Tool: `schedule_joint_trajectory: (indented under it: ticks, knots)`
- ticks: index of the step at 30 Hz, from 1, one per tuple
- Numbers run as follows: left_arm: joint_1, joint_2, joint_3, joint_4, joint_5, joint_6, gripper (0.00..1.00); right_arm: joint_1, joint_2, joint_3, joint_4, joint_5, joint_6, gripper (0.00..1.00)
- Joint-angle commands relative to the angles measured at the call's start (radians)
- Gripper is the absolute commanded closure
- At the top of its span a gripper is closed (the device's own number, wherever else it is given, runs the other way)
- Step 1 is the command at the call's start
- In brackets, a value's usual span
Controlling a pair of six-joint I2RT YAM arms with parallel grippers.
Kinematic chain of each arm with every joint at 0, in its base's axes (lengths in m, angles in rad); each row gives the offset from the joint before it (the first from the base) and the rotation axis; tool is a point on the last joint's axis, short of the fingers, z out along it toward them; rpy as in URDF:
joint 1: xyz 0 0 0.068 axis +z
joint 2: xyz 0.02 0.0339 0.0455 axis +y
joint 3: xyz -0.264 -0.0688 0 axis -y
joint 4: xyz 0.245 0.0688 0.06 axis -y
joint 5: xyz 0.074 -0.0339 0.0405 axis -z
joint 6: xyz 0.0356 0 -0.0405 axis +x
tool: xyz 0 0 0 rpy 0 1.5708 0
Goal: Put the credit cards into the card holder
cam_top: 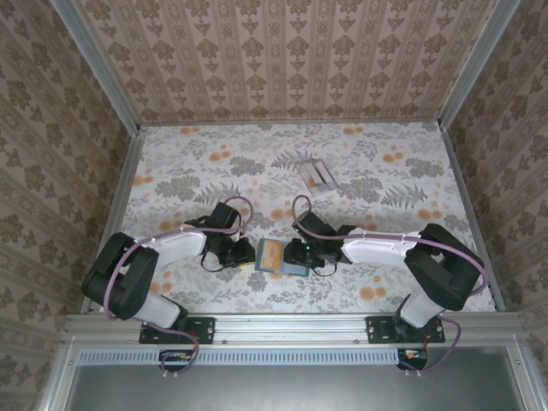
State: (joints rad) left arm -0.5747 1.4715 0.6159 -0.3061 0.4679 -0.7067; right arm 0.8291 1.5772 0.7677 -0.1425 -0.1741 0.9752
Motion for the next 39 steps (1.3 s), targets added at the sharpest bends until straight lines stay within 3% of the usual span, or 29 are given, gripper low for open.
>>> schedule_joint_trajectory:
  ticks: [1, 8, 15, 34, 39]
  knots:
    - [-0.016, 0.020, -0.016, 0.017, 0.010, 0.010, 0.83, 0.011, -0.049, -0.005, -0.105, 0.061, 0.008, 0.61]
    - [-0.016, -0.108, 0.051, -0.107, -0.064, 0.067, 0.81, 0.041, -0.106, -0.011, -0.200, 0.133, 0.042, 0.55]
    - [-0.025, -0.069, 0.042, -0.057, -0.019, 0.051, 0.80, 0.059, -0.002, 0.020, -0.175, 0.123, 0.058, 0.54]
    - [-0.053, -0.031, 0.042, -0.022, -0.016, 0.042, 0.79, 0.062, 0.020, 0.071, -0.187, 0.108, 0.021, 0.84]
    - [-0.054, -0.030, 0.040, -0.014, -0.014, 0.044, 0.79, 0.063, 0.025, 0.079, -0.173, 0.099, 0.015, 0.85]
